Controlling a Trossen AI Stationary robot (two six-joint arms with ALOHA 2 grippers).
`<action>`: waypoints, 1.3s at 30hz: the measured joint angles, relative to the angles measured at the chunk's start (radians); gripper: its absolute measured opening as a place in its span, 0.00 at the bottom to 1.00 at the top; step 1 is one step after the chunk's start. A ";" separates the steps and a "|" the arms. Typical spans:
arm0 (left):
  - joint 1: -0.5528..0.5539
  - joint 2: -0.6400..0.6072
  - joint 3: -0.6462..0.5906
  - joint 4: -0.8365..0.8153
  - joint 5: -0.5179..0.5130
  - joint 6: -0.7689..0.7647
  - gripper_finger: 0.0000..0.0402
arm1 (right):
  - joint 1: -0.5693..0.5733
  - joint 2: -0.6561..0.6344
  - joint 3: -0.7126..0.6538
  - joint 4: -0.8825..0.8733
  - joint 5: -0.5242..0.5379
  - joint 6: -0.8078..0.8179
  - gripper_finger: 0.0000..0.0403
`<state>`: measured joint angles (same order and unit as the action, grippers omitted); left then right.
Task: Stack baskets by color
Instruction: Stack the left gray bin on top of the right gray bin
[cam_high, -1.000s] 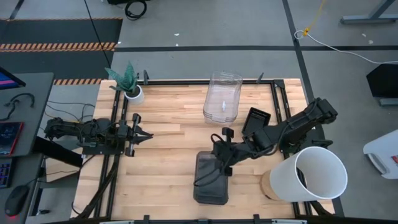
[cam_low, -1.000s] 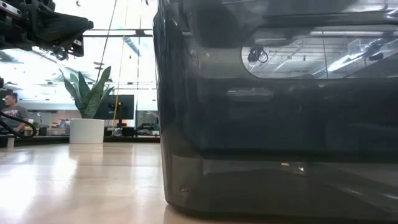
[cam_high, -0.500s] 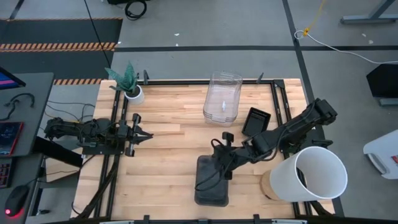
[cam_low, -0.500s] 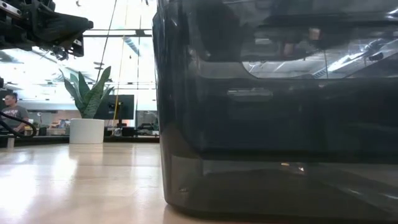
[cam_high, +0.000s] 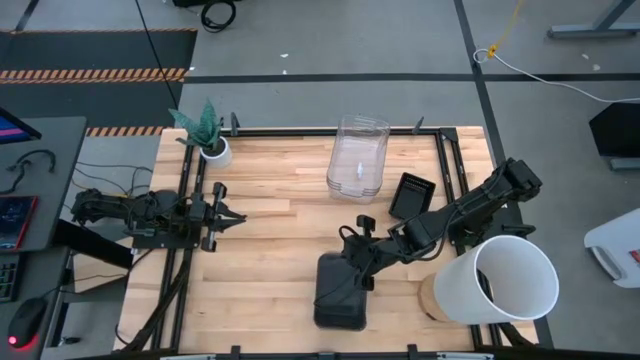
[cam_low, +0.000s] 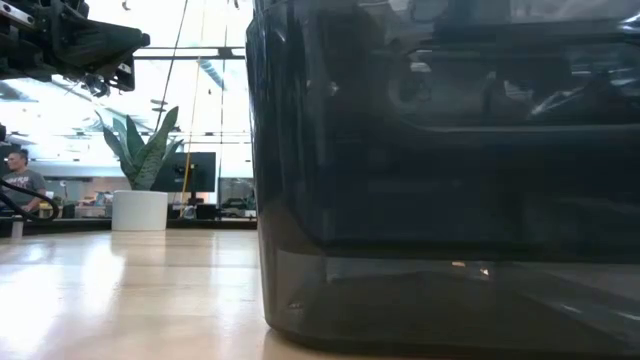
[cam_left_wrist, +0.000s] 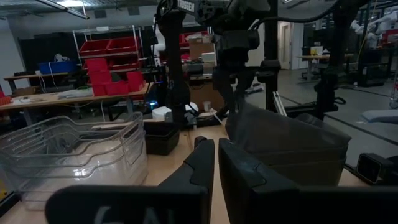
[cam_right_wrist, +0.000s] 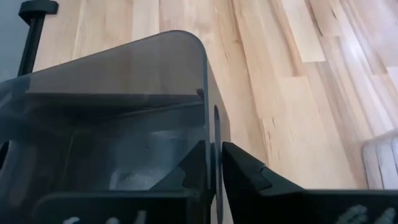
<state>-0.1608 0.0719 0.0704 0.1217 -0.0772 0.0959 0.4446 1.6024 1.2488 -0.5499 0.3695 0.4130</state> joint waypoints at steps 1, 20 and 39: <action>0.000 0.000 0.000 0.000 0.000 0.000 0.08 | -0.001 0.000 0.000 0.000 0.000 -0.003 0.14; 0.000 0.000 0.000 0.001 0.000 0.000 0.07 | -0.112 0.082 -0.001 0.018 -0.225 -0.057 0.03; 0.000 0.000 0.000 0.000 0.000 0.000 0.08 | -0.155 0.123 0.001 0.008 -0.320 -0.053 0.16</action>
<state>-0.1608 0.0719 0.0704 0.1218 -0.0772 0.0956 0.2896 1.7255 1.2494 -0.5421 0.0498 0.3603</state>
